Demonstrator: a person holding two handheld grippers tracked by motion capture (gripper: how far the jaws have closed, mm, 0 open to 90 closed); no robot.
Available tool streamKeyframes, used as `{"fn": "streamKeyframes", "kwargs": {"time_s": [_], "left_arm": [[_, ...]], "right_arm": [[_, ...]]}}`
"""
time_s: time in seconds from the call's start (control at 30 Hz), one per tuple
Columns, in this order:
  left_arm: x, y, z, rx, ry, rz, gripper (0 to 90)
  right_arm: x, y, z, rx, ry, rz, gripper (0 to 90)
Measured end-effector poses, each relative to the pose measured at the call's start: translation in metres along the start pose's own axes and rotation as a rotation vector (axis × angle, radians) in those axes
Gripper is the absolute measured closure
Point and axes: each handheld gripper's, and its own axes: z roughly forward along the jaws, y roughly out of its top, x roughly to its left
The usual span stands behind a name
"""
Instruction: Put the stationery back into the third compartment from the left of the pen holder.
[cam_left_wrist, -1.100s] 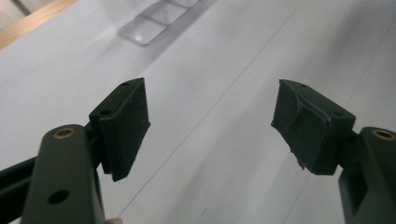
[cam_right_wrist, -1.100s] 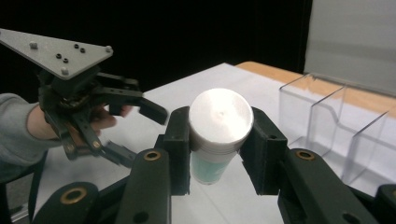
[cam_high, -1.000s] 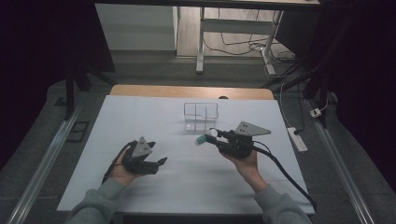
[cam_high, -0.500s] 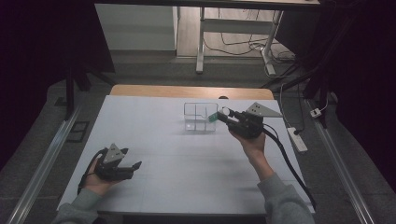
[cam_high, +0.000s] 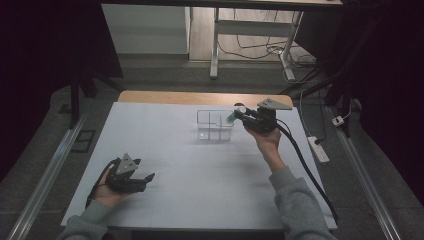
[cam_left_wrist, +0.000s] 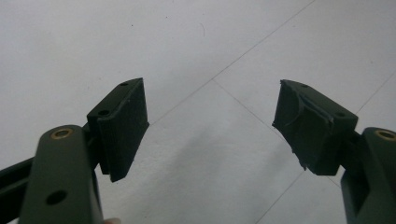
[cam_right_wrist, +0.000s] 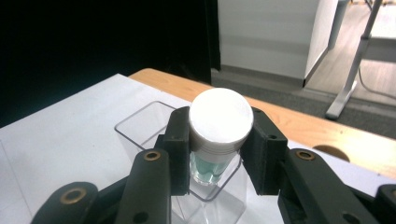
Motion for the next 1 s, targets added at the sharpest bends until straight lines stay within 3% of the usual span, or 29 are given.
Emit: {"fn": "streamKeyframes", "kwargs": {"time_s": [0.2,0.3,0.37,0.6,1.0], "left_arm": [[0.001,-0.001,0.002,0.006,-0.004,0.000,25.6],[0.001,-0.001,0.002,0.007,-0.005,0.000,25.5],[0.001,-0.001,0.003,0.008,-0.006,-0.001,25.5],[0.002,-0.001,0.002,0.004,-0.007,-0.003,25.5],[0.004,-0.001,0.003,-0.007,-0.013,-0.020,25.6]], "right_arm": [[-0.001,-0.003,0.010,0.030,0.014,0.001,63.3],[0.001,-0.002,0.010,0.024,0.034,-0.007,42.9],[0.004,-0.001,0.005,0.020,0.041,-0.009,41.0],[0.013,-0.007,-0.022,0.034,0.072,-0.039,38.8],[0.024,-0.053,-0.083,0.130,0.039,-0.084,38.4]]}}
